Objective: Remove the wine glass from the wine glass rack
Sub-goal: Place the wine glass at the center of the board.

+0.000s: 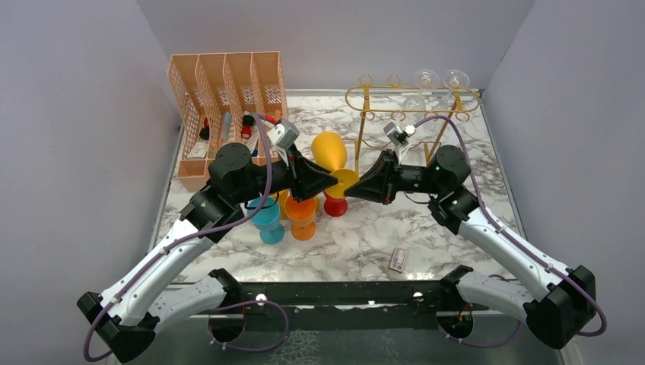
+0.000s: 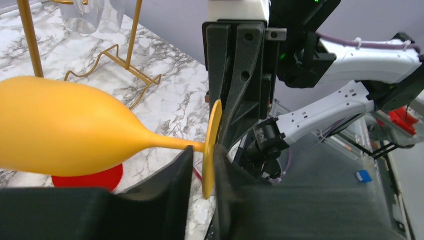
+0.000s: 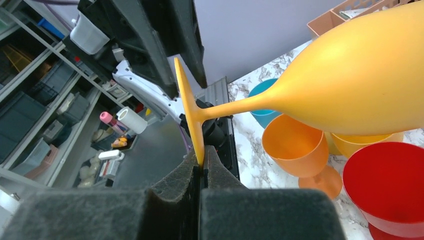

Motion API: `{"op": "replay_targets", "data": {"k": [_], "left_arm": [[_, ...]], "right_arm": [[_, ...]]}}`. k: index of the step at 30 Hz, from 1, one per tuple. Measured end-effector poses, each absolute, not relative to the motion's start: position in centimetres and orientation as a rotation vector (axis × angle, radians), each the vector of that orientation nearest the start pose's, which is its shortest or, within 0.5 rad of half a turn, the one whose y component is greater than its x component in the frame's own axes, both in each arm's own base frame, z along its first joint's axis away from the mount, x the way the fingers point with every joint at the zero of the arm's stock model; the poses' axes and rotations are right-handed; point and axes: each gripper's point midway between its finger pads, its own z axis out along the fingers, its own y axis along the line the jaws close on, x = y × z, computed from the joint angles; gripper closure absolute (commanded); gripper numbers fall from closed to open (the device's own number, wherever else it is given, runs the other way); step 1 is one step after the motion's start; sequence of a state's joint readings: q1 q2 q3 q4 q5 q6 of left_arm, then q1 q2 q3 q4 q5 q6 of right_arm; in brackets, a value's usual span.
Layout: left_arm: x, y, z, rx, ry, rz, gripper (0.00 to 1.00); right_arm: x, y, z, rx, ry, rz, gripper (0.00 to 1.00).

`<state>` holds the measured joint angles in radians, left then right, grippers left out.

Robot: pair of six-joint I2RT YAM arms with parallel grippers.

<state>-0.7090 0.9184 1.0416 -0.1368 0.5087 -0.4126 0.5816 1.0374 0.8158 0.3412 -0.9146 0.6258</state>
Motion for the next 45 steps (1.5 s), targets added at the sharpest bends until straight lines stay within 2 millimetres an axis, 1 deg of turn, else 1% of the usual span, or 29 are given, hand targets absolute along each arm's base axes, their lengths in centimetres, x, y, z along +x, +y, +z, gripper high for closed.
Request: {"op": "replay_targets", "data": {"k": [1, 3, 7, 9, 14, 16, 19, 23, 26, 28, 30, 34, 36, 38, 40, 42, 45], "left_arm": [[17.3, -28.1, 37.1, 0.675, 1.601, -1.253, 0.50], [17.3, -28.1, 37.0, 0.680, 1.603, -1.250, 0.43], [17.3, -28.0, 36.4, 0.685, 1.630, -1.235, 0.34], [17.4, -28.0, 36.3, 0.690, 1.656, -1.229, 0.30], [18.0, -28.5, 36.4, 0.698, 1.678, -1.218, 0.18], [18.1, -28.5, 36.5, 0.693, 1.683, -1.215, 0.17], [18.0, -28.3, 37.5, 0.686, 1.677, -1.215, 0.15], [18.0, -28.2, 39.1, 0.680, 1.652, -1.213, 0.10], [18.1, -27.9, 39.4, 0.667, 1.662, -1.197, 0.09], [18.3, -27.9, 39.0, 0.660, 1.689, -1.184, 0.09], [18.7, -28.1, 38.1, 0.655, 1.738, -1.172, 0.09], [19.8, -29.1, 35.8, 0.662, 1.876, -1.158, 0.10], [19.9, -29.7, 34.5, 0.683, 1.930, -1.172, 0.12], [19.4, -30.2, 32.9, 0.723, 1.997, -1.209, 0.14], [18.8, -30.6, 32.1, 0.757, 2.031, -1.244, 0.15], [18.1, -30.6, 31.9, 0.788, 2.043, -1.277, 0.16], [17.2, -30.6, 32.3, 0.829, 2.022, -1.314, 0.18]], "right_arm": [[16.8, 29.5, 32.9, -0.812, 1.528, 1.583, 0.99], [16.6, 29.4, 32.1, -0.835, 1.516, 1.577, 0.99], [16.0, 29.1, 30.2, -0.913, 1.470, 1.526, 0.99], [15.4, 28.7, 29.5, -0.991, 1.391, 1.481, 0.99], [12.6, 27.5, 27.3, -1.235, 1.106, 1.352, 0.99], [12.1, 27.2, 26.8, -1.307, 1.024, 1.296, 0.99], [11.9, 27.0, 26.0, -1.382, 0.947, 1.220, 0.99], [11.4, 26.4, 24.8, -1.434, 0.853, 1.135, 0.99], [10.7, 25.9, 23.4, -1.452, 0.818, 1.102, 0.99], [10.4, 25.7, 22.6, -1.461, 0.815, 1.094, 0.99], [10.0, 25.5, 22.0, -1.469, 0.814, 1.094, 0.99], [9.4, 25.1, 21.2, -1.478, 0.807, 1.102, 0.99], [9.1, 25.0, 20.7, -1.479, 0.809, 1.105, 0.99], [8.8, 24.8, 20.1, -1.479, 0.816, 1.109, 0.99], [8.6, 24.6, 19.8, -1.478, 0.820, 1.112, 0.99], [8.5, 24.6, 19.8, -1.477, 0.818, 1.111, 0.99], [8.5, 24.6, 19.7, -1.477, 0.822, 1.114, 0.99]]}}
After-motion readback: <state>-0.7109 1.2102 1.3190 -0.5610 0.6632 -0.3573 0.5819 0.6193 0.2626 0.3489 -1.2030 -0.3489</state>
